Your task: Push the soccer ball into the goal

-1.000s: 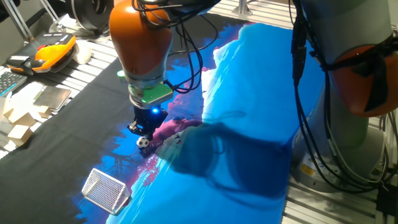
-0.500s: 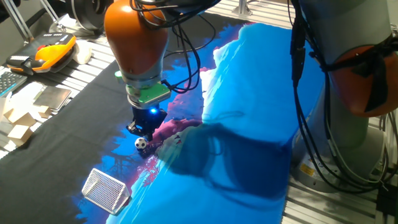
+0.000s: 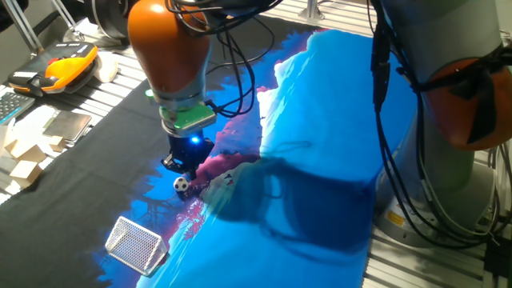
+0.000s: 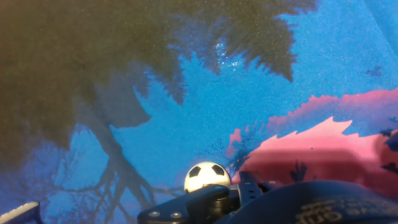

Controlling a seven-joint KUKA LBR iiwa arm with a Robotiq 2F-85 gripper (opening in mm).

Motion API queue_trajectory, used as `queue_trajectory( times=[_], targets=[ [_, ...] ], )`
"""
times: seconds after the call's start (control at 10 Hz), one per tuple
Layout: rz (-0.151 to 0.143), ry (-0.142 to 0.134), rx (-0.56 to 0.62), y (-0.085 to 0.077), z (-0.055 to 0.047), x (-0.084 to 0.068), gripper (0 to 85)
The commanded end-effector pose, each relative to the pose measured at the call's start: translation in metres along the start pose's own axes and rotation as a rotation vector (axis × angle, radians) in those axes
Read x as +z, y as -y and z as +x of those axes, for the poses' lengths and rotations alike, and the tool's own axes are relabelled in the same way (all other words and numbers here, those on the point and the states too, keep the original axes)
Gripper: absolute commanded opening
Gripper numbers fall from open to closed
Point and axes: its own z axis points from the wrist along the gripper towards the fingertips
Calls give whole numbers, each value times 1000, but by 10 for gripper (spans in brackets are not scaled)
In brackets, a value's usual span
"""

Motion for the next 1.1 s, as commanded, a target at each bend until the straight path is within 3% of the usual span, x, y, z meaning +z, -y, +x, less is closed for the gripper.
queue_trajectory(
  times=[0.0, 0.1, 0.2, 0.6, 0.9, 1.0],
  targets=[
    [6, -2, 1, 1, -2, 0, 0],
    [3, -18, -3, 3, -6, -3, 0],
    [-19, -45, -8, 6, -11, -7, 0],
    [-1, -44, -35, 7, -16, -7, 0],
    [2, -63, -56, 7, -16, -7, 0],
    [4, -81, -57, 7, -16, -7, 0]
  ],
)
